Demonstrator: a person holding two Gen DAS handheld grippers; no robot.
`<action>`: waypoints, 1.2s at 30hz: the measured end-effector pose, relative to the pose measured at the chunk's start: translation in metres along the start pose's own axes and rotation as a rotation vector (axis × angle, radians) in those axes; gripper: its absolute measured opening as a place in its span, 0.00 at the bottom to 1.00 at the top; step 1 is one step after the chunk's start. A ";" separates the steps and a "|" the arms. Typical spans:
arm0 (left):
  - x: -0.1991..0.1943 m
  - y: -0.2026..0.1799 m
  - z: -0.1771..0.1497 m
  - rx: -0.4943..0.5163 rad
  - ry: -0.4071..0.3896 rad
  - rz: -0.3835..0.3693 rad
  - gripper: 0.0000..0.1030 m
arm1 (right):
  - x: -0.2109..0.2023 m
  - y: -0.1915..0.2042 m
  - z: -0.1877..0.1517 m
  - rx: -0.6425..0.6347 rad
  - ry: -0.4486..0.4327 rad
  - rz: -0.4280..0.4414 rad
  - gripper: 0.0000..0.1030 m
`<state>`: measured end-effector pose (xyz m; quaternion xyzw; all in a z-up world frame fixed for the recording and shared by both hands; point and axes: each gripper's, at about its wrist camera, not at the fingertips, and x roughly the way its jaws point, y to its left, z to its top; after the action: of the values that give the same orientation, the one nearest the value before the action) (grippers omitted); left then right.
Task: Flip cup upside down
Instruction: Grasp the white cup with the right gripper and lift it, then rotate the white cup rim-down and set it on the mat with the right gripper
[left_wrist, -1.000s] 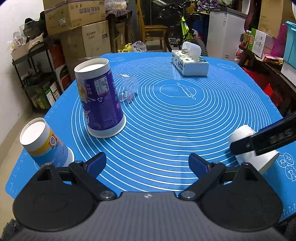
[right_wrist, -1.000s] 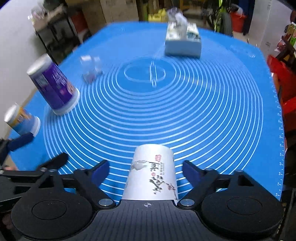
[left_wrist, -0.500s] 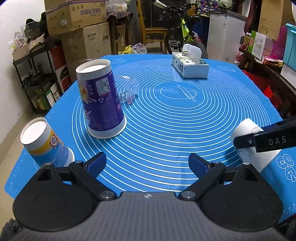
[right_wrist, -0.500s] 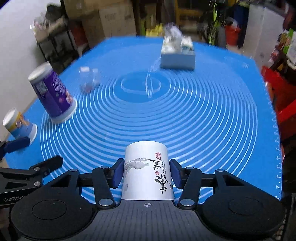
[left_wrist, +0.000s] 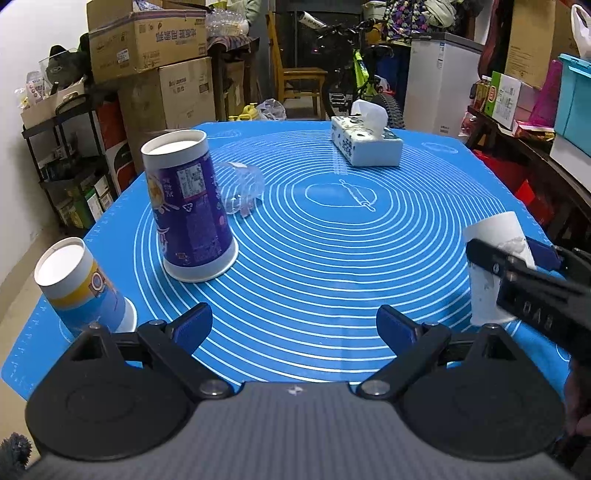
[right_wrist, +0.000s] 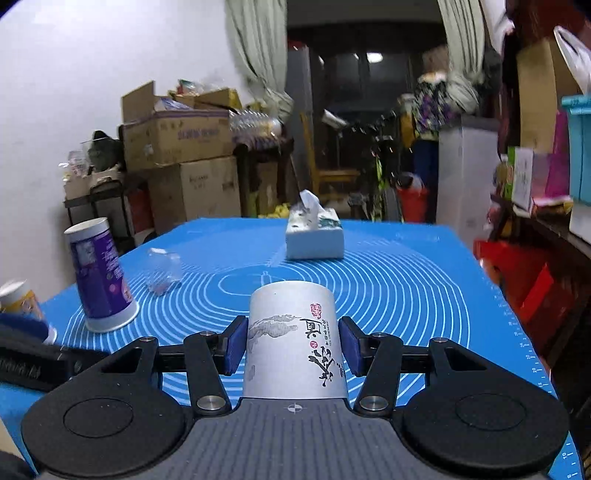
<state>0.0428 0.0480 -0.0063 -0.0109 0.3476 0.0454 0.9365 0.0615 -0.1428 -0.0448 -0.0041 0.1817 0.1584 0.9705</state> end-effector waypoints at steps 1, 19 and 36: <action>0.000 -0.001 -0.001 0.002 -0.002 -0.003 0.92 | -0.002 0.001 -0.003 -0.011 -0.001 -0.005 0.56; -0.013 -0.023 -0.018 0.043 -0.021 -0.062 0.92 | -0.045 0.002 -0.026 -0.002 0.055 -0.012 0.57; -0.044 -0.030 -0.030 0.073 -0.038 -0.118 0.92 | -0.083 -0.018 -0.024 0.121 0.125 -0.025 0.76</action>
<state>-0.0071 0.0132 -0.0002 0.0039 0.3297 -0.0227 0.9438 -0.0143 -0.1870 -0.0389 0.0426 0.2510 0.1344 0.9577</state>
